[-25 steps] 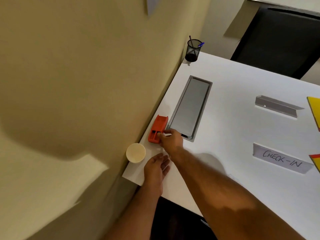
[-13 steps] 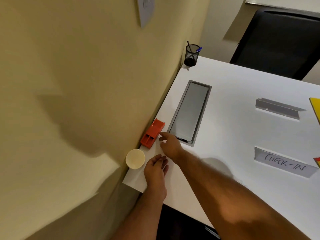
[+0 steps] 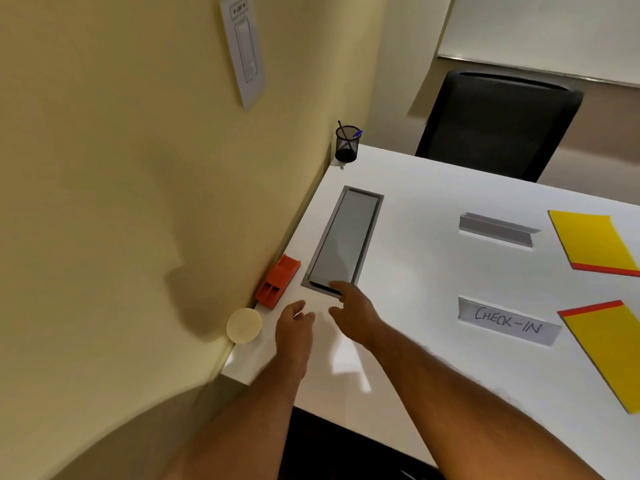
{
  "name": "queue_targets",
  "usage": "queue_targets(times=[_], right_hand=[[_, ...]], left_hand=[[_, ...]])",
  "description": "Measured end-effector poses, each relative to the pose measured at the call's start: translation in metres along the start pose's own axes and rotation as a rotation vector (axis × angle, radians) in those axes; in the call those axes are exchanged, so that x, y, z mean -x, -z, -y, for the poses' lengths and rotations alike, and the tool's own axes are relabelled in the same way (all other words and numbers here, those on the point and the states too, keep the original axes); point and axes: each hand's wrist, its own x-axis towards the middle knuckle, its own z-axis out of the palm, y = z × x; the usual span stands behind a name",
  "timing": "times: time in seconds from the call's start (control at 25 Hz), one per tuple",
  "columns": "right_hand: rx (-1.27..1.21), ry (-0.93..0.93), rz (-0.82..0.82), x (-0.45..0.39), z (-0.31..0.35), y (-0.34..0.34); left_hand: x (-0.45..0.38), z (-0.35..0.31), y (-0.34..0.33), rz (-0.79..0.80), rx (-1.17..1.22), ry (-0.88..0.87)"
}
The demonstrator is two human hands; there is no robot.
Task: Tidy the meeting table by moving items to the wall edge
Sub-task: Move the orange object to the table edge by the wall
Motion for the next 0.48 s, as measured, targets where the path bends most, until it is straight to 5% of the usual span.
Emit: queue_targets(times=[0.16, 0.48], right_hand=[[0.022, 0.055, -0.150, 0.009, -0.013, 0.022], [-0.013, -0.005, -0.217, 0.049, -0.061, 0.070]], left_hand=[[-0.039, -0.019, -0.009, 0.101, -0.283, -0.089], [-0.046, -0.017, -0.022, 0.082, -0.342, -0.108]])
